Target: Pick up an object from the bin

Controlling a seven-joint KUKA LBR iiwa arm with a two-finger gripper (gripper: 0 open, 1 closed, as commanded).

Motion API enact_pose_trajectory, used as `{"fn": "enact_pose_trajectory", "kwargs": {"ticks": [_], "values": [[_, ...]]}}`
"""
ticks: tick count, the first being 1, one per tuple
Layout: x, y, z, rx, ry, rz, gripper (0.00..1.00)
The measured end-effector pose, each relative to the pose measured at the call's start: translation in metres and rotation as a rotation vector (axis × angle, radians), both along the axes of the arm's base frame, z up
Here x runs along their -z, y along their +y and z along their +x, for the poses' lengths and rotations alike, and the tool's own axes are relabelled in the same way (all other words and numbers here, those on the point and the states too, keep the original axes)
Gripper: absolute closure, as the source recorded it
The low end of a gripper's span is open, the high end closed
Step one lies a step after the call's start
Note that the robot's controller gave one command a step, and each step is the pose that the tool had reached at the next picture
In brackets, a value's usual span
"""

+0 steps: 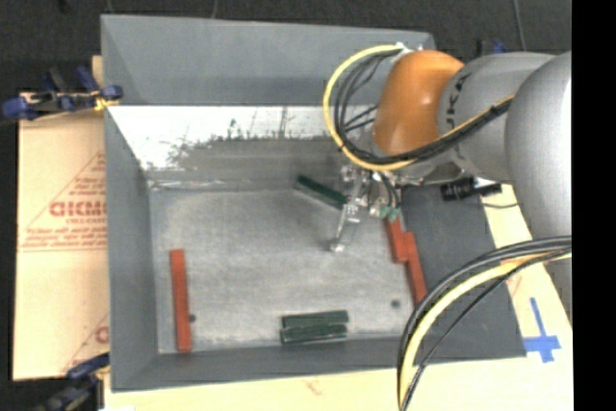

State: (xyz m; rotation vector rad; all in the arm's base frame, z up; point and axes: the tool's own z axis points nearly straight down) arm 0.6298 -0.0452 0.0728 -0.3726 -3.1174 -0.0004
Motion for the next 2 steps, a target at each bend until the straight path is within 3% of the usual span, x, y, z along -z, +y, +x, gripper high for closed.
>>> {"fn": "enact_pose_trajectory", "kwargs": {"ticks": [1,2], "values": [[-0.003,0.000,0.002,-0.003,-0.006,-0.001,1.00],[-0.159,-0.009,-0.020,0.063,-0.015,-0.002,1.00]]}}
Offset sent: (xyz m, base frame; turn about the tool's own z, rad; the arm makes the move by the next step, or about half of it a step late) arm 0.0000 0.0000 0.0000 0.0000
